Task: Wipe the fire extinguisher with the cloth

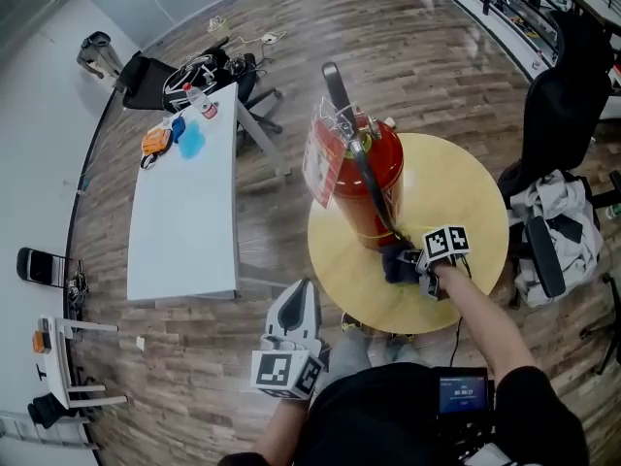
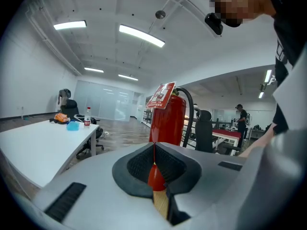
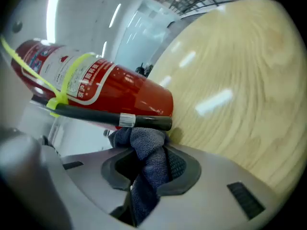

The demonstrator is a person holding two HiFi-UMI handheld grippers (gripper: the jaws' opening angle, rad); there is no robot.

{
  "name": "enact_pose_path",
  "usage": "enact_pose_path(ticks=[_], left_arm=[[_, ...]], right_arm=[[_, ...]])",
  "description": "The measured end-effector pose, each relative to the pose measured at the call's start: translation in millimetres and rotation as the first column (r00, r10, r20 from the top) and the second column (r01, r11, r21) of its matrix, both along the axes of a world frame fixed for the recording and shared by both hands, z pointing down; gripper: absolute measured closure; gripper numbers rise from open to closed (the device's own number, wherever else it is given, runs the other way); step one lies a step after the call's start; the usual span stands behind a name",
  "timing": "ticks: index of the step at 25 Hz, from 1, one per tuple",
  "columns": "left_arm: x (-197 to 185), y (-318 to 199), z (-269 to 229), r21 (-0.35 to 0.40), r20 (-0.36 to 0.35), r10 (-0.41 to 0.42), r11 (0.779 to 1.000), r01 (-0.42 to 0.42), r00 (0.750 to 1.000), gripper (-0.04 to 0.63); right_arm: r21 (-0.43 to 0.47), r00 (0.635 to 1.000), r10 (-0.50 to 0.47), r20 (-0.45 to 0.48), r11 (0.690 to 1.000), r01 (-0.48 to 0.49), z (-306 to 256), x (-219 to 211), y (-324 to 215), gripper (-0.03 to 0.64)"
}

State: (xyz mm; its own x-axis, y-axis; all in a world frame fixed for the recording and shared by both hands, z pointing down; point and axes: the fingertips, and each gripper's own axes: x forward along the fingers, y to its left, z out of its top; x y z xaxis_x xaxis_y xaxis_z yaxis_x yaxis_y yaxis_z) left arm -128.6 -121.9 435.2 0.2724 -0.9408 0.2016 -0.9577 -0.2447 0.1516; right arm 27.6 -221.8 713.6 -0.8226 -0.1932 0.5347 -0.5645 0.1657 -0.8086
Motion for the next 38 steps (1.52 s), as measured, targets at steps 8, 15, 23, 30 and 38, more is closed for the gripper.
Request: enact_pose_path(ticks=[8,15,23,30,38], left_arm=[[4,-2,-4,0.003,0.013,0.004,1.0,-0.004,1.0,0.572],[-2,-5,-2,-0.009,0.02,-0.011,1.0,0.012,1.0,0.572],[7,-14,-4,0.0,0.001,0.002,1.0,-0.002,1.0,0.572],[13,-15,-6,0.011,-0.01,0.008,1.0,-0.008,1.0,0.572],[21,-18,-15,0.044,-0.038,0.02,0.999,-0.018,0.999,0.572]], right_arm=[[0.241,0.797,-0.408,-0.446,0.802,0.546,-10,42,-37,0.518],[0.607,0.805,-0.252,-0.537,0.547,0.576,-68,26,-86,0.52],[0.57,0.553,-0.166,-0.816,-0.075,0.818,-140,17,-72,0.52],[0.418,0.453,0.029,-0.891,-0.332,0.846,-223,11,-79,0.519],[0.283,0.446,0.411,-0.795,-0.399,0.872,-366,12,-67,0.518]])
